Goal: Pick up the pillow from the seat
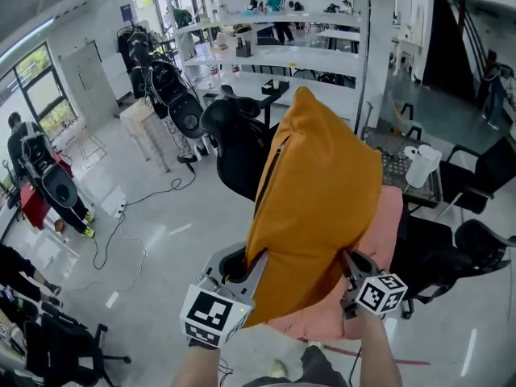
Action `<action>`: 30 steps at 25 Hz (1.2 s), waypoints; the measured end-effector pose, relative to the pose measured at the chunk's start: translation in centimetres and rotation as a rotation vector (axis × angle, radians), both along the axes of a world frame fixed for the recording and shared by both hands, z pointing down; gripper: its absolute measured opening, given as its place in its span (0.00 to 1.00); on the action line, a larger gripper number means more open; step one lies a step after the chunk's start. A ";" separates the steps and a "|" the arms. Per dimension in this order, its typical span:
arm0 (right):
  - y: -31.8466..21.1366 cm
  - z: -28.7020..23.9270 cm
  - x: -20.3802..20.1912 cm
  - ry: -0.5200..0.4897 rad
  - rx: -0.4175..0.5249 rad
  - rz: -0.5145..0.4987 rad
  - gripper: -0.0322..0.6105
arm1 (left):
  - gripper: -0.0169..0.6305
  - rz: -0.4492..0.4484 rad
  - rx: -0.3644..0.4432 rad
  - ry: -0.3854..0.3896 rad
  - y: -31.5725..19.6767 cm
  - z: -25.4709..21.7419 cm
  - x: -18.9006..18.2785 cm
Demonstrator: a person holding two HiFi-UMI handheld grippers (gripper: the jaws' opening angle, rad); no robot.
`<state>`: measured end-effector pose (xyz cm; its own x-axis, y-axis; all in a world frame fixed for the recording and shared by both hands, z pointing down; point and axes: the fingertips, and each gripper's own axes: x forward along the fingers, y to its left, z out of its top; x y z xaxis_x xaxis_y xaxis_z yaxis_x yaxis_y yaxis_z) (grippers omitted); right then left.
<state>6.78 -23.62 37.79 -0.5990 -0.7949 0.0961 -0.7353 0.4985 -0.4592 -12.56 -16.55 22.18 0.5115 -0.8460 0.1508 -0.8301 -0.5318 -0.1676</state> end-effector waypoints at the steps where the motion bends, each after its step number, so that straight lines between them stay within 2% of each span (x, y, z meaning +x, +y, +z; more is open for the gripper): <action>1: -0.1 -0.9 -0.2 -0.002 0.012 -0.004 0.12 | 0.15 -0.004 0.010 0.004 0.2 -0.8 -0.3; 7: -0.4 -6.7 -0.6 0.000 0.094 -0.013 0.12 | 0.15 -0.017 0.083 0.027 1.1 -5.5 -1.1; 13: -0.6 -10.2 -0.9 0.001 0.160 -0.021 0.12 | 0.15 -0.022 0.142 0.044 2.1 -8.2 -1.3; 20: -0.6 -12.6 -1.4 0.015 0.202 -0.020 0.12 | 0.15 -0.028 0.188 0.048 2.8 -10.1 -1.8; 30: -0.9 -13.1 -1.6 0.019 0.205 -0.022 0.12 | 0.16 -0.032 0.197 0.059 2.7 -10.4 -2.2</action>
